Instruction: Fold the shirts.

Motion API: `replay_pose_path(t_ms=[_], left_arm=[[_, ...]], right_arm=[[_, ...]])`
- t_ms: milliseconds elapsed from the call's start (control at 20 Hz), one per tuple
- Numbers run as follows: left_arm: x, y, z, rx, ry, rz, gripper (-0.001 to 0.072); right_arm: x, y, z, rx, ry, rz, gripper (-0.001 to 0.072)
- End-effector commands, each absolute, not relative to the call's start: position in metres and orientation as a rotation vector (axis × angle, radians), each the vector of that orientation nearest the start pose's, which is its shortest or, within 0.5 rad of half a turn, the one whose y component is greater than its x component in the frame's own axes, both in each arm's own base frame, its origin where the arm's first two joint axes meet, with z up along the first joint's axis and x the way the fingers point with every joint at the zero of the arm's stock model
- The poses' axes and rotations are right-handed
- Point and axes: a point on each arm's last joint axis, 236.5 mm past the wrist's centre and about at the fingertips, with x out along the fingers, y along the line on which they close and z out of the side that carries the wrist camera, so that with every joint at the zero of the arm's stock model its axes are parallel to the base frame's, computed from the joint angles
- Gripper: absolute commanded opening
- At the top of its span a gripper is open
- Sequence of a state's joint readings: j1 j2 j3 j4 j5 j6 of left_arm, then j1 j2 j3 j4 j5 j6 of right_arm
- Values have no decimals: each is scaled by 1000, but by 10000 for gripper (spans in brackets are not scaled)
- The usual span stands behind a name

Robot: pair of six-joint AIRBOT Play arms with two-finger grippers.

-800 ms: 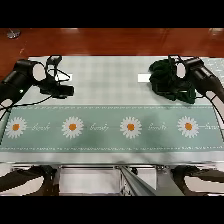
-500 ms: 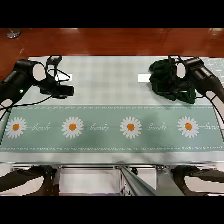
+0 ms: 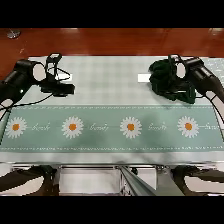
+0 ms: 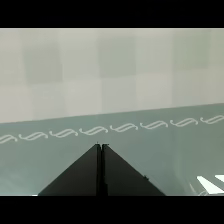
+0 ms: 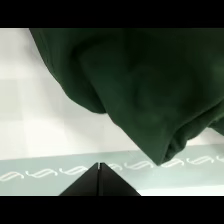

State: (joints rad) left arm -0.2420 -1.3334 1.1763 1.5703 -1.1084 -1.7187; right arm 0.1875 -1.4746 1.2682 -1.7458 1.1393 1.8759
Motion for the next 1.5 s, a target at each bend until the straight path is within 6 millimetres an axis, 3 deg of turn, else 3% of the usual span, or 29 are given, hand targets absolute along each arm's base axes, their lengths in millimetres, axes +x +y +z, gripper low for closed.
replay_pose_path(t_ms=[0,50,100,150,200,250,350,500,600,750,800,850,900,950,1050,1200,1300,1450], left_arm=[[406,-102,4,13,1176,-129,27],[410,-102,5,11,1161,-131,28],[415,-103,7,8,1140,-134,29],[426,-106,10,1,1091,-139,70],[437,-108,13,-3,1044,-146,354],[449,-111,16,-9,993,-152,692],[469,-116,22,-20,906,-161,704],[480,-119,24,-27,863,-166,704],[480,-119,21,-26,870,-165,704],[470,-120,15,-40,922,-165,704],[461,-121,11,-47,963,-166,704],[450,-119,7,-41,1013,-163,704],[437,-116,6,-21,1061,-166,703],[424,-113,8,32,1099,-191,704],[395,-106,25,124,1149,-243,704],[341,-103,68,117,1171,-289,704],[308,-110,89,56,1106,-336,704],[261,-118,99,-28,1047,-395,704]], right_arm=[[447,43,-17,-48,1167,-98,30],[464,43,-9,-69,1089,-88,56],[482,40,1,-103,1002,-80,304],[502,38,15,-141,901,-76,642],[519,34,28,-159,811,-85,626],[532,27,37,-128,750,-112,626],[547,-4,30,-4,749,-209,626],[548,-44,-17,108,880,-311,626],[536,-48,-58,143,1028,-310,626],[504,-31,-105,143,1268,-240,608],[496,-26,-108,137,1315,-210,482],[493,-21,-104,125,1337,-175,148],[495,-18,-92,114,1337,-147,28],[501,-15,-72,107,1313,-126,29],[524,-12,-3,107,1176,-99,29],[543,5,150,136,849,-9,29],[526,17,247,136,650,55,29],[473,31,357,105,424,131,29]])
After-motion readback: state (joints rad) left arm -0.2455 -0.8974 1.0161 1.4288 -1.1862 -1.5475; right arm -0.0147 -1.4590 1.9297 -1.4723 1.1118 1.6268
